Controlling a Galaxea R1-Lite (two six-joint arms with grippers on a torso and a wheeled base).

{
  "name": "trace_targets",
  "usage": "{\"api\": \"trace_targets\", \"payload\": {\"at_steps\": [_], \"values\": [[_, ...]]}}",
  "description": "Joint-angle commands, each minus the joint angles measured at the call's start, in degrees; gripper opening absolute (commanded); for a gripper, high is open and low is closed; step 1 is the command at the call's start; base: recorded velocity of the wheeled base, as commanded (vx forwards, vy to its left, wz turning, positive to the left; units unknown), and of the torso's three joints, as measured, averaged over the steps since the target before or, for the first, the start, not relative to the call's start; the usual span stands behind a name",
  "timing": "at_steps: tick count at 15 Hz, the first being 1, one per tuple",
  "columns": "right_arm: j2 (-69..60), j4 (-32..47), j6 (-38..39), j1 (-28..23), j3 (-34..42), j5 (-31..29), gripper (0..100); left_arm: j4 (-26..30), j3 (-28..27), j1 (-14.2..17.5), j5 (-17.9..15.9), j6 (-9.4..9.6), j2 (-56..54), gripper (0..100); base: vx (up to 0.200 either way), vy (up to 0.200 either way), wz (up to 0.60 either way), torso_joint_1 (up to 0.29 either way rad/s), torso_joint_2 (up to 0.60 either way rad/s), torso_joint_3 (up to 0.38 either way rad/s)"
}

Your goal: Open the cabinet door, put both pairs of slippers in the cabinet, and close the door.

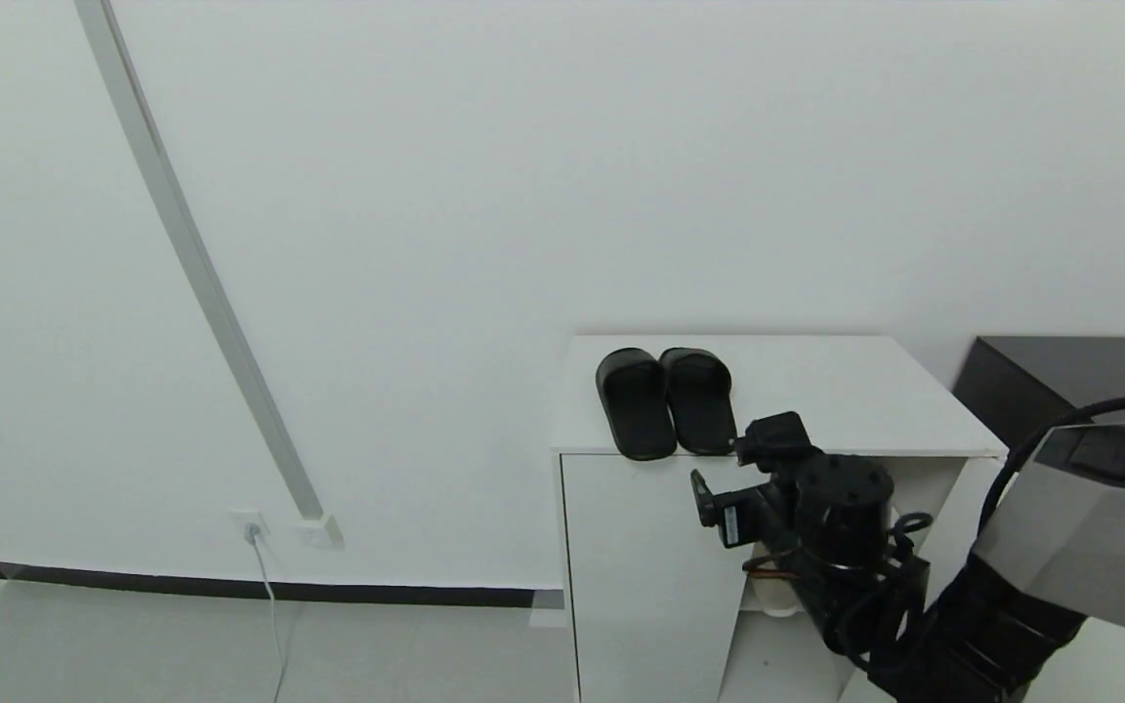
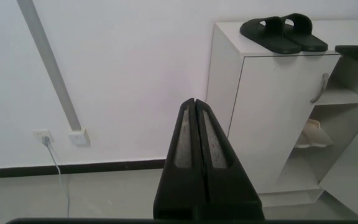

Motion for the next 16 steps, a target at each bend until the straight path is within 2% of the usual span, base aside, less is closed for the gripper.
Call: {"api": "trace_targets", "payload": {"at_steps": [1,2,3,4,6,8,16], "values": [[-6.3,11.2,1.0,-0.6,-9.3,0.0,100,0.0,0.0,0.0,0.0,-0.06,0.1,0,0.000,0.000,0.00,0.000,0.00,0.000],[-7.2,15.4,1.7,-0.4,-11.6,0.0,100,0.0,0.0,0.0,0.0,-0.06,0.1,0,0.000,0.000,0.00,0.000,0.00,0.000],[-9.2,26.6,5.0,0.1,-18.1,0.0,100,0.0,0.0,0.0,0.0,-0.06,0.1,0,0.000,0.000,0.00,0.000,0.00,0.000],[-9.7,33.5,7.6,0.2,-21.8,0.0,100,0.0,0.0,0.0,0.0,-0.06,0.1,0,0.000,0.000,0.00,0.000,0.00,0.000],[-11.5,43.3,12.4,1.1,-25.9,-0.2,100,0.0,0.0,0.0,0.0,0.02,0.1,0,0.000,0.000,0.00,0.000,0.00,0.000],[-11.9,45.5,14.0,1.8,-26.7,-0.2,100,0.0,0.0,0.0,-0.1,-0.06,0.1,0,0.000,0.000,0.00,0.000,0.00,0.000],[-9.1,43.3,17.7,3.5,-22.3,-0.2,100,0.0,0.0,0.0,-0.2,0.20,0.1,0,0.200,0.000,0.00,0.003,0.00,0.002]]}}
